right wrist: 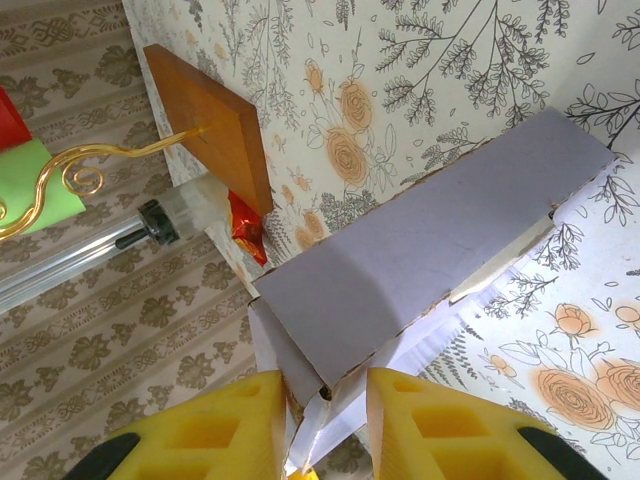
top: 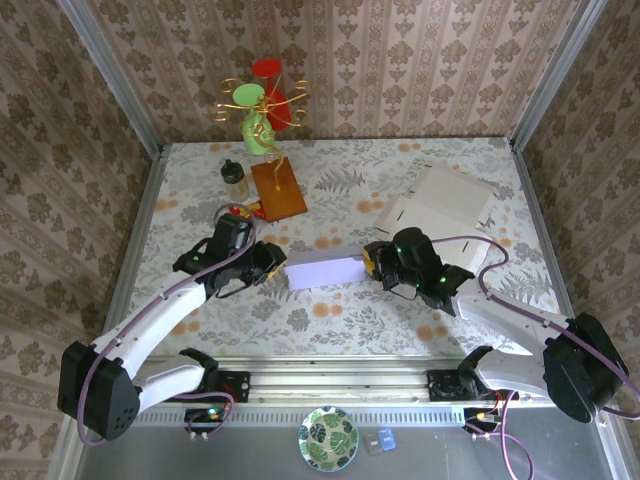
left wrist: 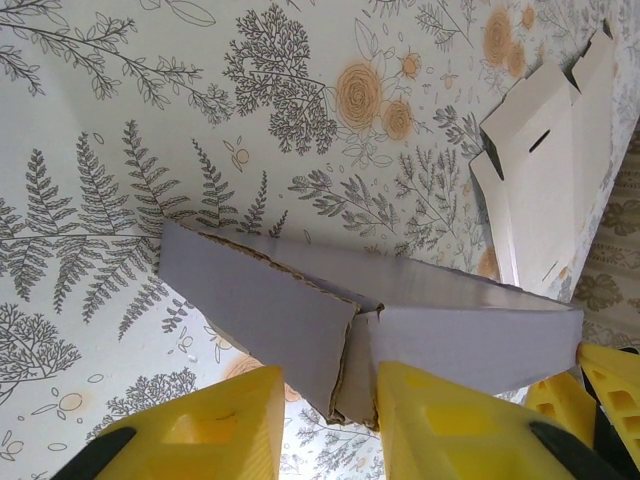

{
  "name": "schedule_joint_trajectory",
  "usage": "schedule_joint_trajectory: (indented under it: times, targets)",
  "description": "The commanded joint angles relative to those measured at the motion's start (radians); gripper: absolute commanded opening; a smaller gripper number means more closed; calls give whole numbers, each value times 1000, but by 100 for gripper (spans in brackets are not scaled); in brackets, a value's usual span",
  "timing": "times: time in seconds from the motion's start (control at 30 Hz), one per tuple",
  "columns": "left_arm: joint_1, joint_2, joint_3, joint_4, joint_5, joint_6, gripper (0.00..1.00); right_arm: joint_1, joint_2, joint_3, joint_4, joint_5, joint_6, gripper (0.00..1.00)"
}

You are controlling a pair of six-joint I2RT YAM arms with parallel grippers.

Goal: Fold the paper box

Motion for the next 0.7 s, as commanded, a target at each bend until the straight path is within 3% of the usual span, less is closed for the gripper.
schedule_joint_trajectory:
  times: [0.0,0.37,0.67]
  targets:
    - [10,-8,-30,-23,-1,-7,30,1,19,-15,-98,-9,-8,28]
    - [15,-20,-98,-1,-1,-13,28,1,29,-12,-148,-18,-7,29]
    - [22,-45,-163,15,-3,-23,19,1,37,-21,-199,-27,9,29]
